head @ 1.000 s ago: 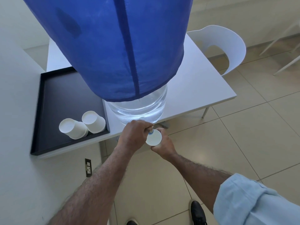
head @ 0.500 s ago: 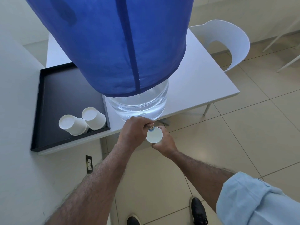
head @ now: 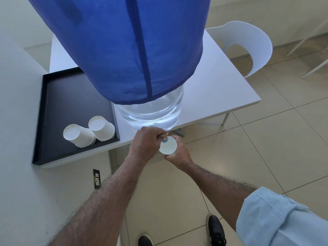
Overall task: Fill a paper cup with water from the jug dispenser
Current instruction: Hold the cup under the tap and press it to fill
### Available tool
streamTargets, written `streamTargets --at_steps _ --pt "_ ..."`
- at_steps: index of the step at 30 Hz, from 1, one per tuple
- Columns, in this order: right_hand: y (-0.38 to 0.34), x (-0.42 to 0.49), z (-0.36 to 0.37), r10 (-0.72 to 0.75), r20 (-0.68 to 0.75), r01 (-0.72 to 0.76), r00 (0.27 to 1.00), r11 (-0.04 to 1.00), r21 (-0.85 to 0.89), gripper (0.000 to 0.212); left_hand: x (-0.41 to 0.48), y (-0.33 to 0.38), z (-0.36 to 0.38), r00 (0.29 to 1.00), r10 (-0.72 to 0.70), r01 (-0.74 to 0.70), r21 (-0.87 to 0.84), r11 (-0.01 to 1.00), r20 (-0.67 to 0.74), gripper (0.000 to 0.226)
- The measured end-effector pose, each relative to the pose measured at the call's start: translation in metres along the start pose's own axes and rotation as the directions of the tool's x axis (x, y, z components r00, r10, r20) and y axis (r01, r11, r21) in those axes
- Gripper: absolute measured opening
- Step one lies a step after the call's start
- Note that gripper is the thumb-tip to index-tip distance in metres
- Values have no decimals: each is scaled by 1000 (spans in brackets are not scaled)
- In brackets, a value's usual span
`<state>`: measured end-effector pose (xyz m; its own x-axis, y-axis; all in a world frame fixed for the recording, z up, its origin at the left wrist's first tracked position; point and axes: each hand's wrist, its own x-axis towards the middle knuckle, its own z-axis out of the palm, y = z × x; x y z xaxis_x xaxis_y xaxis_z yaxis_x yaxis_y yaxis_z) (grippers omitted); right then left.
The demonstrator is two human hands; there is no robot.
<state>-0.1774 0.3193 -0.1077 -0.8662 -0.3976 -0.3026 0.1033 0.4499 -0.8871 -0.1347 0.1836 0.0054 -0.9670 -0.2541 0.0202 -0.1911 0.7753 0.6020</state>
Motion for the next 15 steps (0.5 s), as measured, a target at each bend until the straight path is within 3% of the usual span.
streamTargets --at_steps 15 --pt "-4 -6 -2 6 -12 -6 1000 1000 10 60 0 2 -1 999 -39 40 -11 999 16 18"
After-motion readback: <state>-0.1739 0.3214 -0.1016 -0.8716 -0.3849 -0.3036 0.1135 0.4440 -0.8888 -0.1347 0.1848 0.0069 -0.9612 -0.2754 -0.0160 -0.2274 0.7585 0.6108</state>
